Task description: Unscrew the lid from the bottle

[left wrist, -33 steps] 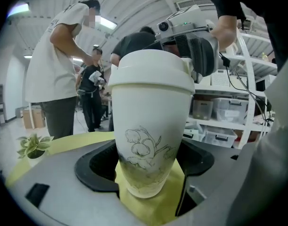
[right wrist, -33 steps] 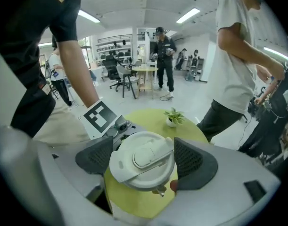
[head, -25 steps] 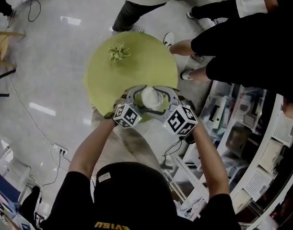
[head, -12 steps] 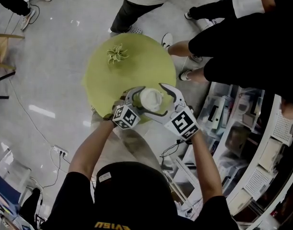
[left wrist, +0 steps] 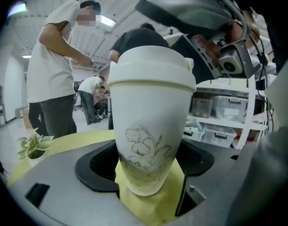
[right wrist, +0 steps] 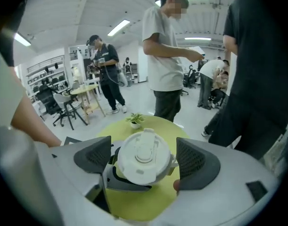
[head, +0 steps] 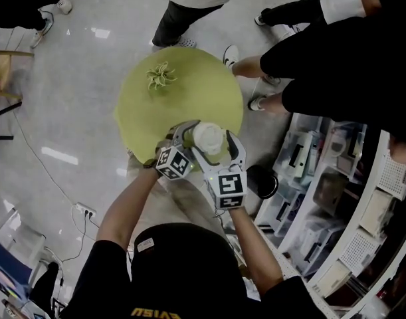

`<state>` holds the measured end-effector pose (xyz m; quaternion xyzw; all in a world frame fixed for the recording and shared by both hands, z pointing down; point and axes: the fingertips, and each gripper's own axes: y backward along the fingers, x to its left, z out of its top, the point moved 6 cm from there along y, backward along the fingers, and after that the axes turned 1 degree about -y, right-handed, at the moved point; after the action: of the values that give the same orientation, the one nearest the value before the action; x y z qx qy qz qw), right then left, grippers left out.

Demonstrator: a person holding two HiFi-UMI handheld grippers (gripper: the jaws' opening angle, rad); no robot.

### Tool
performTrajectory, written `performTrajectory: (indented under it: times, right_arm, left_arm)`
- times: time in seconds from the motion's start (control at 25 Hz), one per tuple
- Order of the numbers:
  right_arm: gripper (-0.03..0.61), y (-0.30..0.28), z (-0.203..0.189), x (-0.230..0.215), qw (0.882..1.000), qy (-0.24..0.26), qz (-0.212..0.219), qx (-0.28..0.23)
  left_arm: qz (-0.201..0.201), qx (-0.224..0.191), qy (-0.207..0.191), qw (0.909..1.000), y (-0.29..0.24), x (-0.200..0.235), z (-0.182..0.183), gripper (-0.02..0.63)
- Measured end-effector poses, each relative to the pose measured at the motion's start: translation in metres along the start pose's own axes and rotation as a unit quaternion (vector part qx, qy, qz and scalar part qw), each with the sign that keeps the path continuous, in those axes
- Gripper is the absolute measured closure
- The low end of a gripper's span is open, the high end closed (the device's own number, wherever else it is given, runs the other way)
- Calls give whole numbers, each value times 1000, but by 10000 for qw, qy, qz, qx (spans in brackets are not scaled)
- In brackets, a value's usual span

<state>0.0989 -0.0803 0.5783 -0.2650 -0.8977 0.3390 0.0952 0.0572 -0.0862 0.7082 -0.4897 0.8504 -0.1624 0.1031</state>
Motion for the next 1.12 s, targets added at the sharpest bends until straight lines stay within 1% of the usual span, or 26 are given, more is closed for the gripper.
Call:
performTrajectory:
  times: [0.12, 0.24, 0.36, 0.72, 0.96, 1.12]
  right_arm:
    - [172, 1, -8, -2, 9987, -254, -446, -21]
    - [197, -1, -13, -4, 9977, -417, -535, -34]
    - [225, 0, -14, -3, 9982, -367, -470, 7]
    - [242, -1, -14, -2, 9991, -208, -328, 171]
    - [249, -1, -11, -1, 9997, 80, -95, 218]
    - [249, -1, -10, -3, 9989, 364, 191, 226]
  left_arm:
    - [-10, 14, 17, 10000, 0, -1, 0, 222]
    - [-14, 15, 21, 10000, 0, 0, 0, 222]
    - [-17, 15, 33, 10000, 0, -1, 1, 222]
    - [-44, 23, 49, 10000, 0, 0, 0, 222]
    - [-59, 31, 54, 10000, 0, 1, -1, 222]
    - [-73, 29, 66, 9999, 1, 1, 0, 222]
